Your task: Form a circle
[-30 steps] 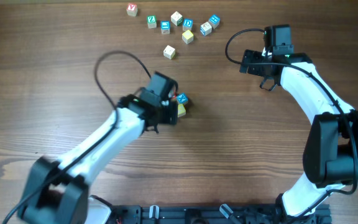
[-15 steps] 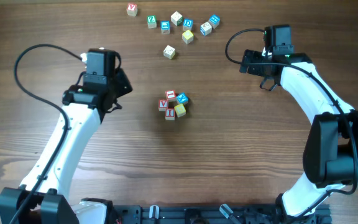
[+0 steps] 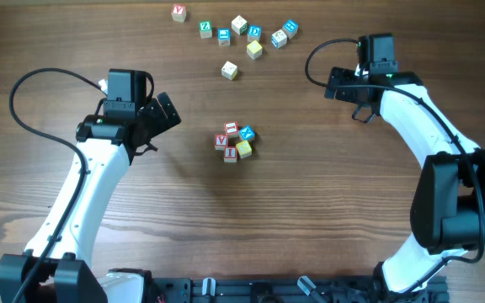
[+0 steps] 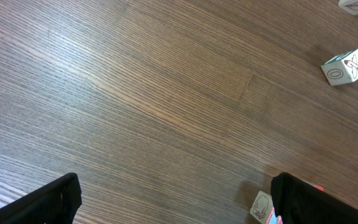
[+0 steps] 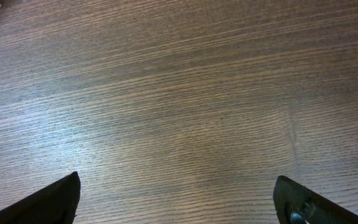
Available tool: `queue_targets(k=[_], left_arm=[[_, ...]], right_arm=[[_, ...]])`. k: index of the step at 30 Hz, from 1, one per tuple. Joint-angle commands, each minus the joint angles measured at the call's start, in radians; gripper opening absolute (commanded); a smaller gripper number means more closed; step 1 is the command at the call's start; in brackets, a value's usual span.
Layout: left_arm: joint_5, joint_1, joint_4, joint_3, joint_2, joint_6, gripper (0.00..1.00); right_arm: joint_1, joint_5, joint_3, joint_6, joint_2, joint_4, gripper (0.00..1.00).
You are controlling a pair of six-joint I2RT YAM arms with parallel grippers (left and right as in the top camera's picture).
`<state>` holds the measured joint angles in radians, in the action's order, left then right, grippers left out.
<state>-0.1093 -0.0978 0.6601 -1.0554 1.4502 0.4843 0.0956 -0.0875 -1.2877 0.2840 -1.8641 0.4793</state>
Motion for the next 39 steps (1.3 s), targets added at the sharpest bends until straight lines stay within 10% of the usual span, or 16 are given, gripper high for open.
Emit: queue_targets(k=[1,23,32,39], left_arm=[[-0.016,0.005,0.003,0.002,0.012,0.002,1.00],[-0.025,0.005,0.010,0.002,-0.007,-0.008,1.00],[0.030,0.005,-0.429,0.002,-0.195,-0.115,1.00],[0.029,0.007,-0.323,0.011,-0.380,-0.141,1.00]], right_arm=[[0.002,-0.011,-0.015,0.005,0.022,0.000,1.00],[0.002,-0.011,-0.015,0.005,0.022,0.000,1.00],[0.002,-0.011,-0.015,0.005,0.022,0.000,1.00],[0.002,-0.011,-0.015,0.006,0.022,0.000,1.00]])
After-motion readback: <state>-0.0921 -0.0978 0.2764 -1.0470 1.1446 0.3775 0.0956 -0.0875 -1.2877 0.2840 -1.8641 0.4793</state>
